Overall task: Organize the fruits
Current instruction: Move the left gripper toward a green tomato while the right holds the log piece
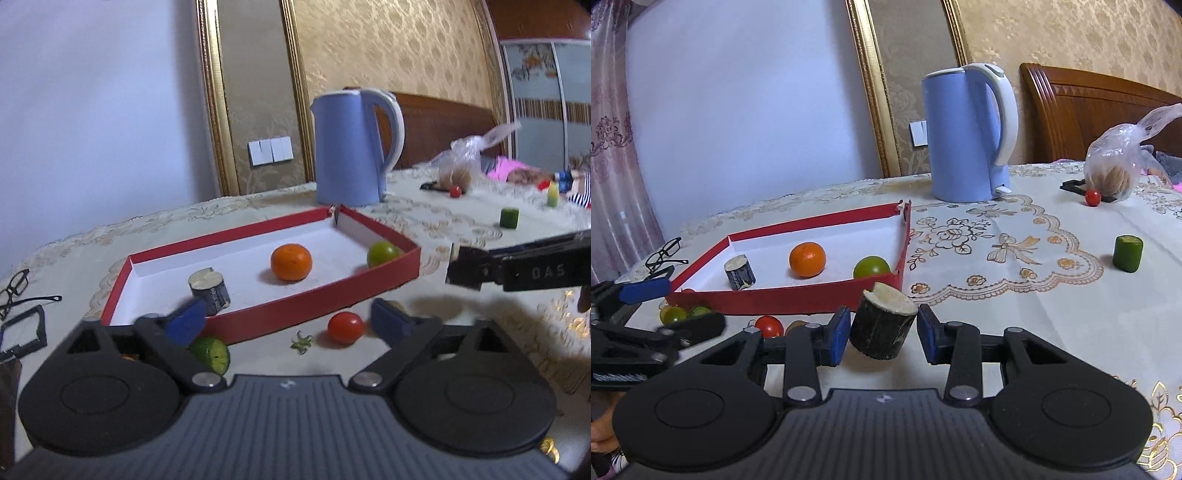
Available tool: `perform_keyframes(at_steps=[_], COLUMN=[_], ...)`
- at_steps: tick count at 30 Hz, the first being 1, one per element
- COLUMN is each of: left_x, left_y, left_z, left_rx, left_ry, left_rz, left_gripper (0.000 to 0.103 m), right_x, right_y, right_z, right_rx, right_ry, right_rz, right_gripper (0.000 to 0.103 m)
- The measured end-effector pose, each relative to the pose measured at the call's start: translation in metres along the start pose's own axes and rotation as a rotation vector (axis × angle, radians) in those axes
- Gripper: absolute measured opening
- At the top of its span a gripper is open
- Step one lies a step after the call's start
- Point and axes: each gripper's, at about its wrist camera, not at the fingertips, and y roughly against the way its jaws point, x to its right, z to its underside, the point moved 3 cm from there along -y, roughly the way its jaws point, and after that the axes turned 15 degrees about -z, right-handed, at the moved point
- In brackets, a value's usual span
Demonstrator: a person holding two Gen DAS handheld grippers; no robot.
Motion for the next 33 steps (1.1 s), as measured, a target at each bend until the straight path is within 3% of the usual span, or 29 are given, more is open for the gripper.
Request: perform_keyframes(at_steps=[5, 10, 13, 18, 22, 26, 33], left_x=[-0.047, -0.088, -0.095, -0.09, -0.089, -0.082, -0.078], left_y=[0.011, 0.01, 0.005, 0.0, -0.006, -0.015, -0.02], left_z=[0.014, 0.033, 0.036, 0.033, 0.029, 0.03, 0.028], left_rx=[-0.012, -0.066, -0.1, -0.092, -0.12, -0.18, -0.182], left_ry=[0.05, 0.039, 0.077, 0.026, 0.065, 0.072, 0.055], left_rz=[-0.021, -0.1, -0.064, -0.122, -0.076, -0.017, -0.042], left_gripper=[0.091, 0.09, 0.088, 0.085, 0.071, 0.041, 0.041], right_x=[-0.008, -0.014, -0.015, -0.022, -0.022, -0.02, -0.022], right_y=[-0.002, -0.002, -0.005, -0.009, -0.009, -0.009, -0.009], right_z=[0.005, 0.008, 0.01, 0.011, 0.011, 0.011, 0.012], right_rx=[-0.001, 0.01, 0.006, -0.002, -0.004, -0.003, -0.004], right_ry=[0.014, 0.024, 0.015, 0.033, 0.036, 0.025, 0.035], right_rz=[-0.036, -0.066, -0.075, -0.082, -0.088, -0.096, -0.092], right_gripper=[0.038, 0.038, 0.038, 0.039, 0.039, 0.039, 0.039])
